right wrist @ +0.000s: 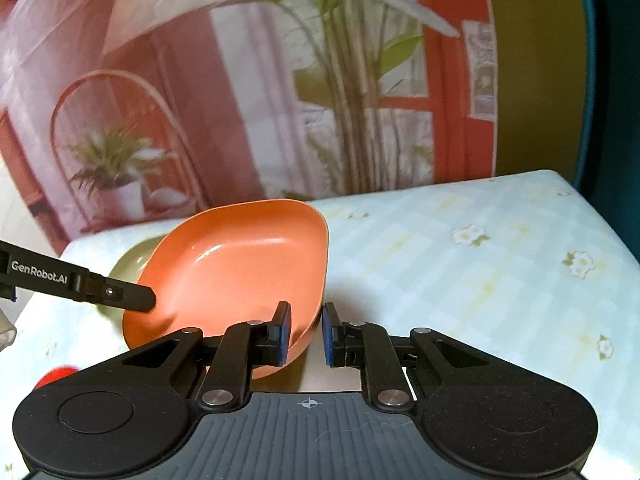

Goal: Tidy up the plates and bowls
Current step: 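Lower the orange plate onto the green square plate and open the left tool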

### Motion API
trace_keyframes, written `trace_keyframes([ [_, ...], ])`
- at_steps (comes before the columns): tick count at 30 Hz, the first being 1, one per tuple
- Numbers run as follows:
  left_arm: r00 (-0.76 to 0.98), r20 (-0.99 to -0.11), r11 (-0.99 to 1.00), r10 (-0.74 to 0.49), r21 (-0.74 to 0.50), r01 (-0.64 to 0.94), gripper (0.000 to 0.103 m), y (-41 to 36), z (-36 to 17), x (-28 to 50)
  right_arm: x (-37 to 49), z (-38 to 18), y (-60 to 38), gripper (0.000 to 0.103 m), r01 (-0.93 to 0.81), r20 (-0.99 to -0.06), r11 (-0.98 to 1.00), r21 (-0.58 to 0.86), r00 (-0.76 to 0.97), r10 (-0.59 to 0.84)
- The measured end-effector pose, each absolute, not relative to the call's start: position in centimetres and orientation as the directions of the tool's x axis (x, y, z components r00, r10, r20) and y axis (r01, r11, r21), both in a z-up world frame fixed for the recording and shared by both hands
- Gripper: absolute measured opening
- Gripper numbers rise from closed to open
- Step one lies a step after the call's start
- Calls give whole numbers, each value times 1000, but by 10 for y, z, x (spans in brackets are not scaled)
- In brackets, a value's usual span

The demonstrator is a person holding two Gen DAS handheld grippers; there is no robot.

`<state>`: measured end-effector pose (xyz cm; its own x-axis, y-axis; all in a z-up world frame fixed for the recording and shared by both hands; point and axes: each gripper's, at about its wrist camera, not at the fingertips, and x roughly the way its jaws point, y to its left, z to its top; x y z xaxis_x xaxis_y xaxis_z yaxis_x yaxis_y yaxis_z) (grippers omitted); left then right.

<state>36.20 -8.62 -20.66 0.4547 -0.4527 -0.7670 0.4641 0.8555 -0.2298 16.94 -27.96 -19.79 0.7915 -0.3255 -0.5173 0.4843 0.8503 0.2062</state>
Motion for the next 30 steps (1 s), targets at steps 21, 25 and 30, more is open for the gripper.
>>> trace_keyframes([
  [21,468,-802,871,-370,-125,475,13,-86,-223,350,175,-217,-256,16,464,-600,870,165,747,-285],
  [25,463,-804,872,-373,-134,471,13,-86,-227,353,175,-219,-254,16,463,-603,872,160,745,-285],
  [30,468,-803,874,-369,-129,469,13,-88,-228,353,176,-220,-254,16,466,-601,871,155,744,-291],
])
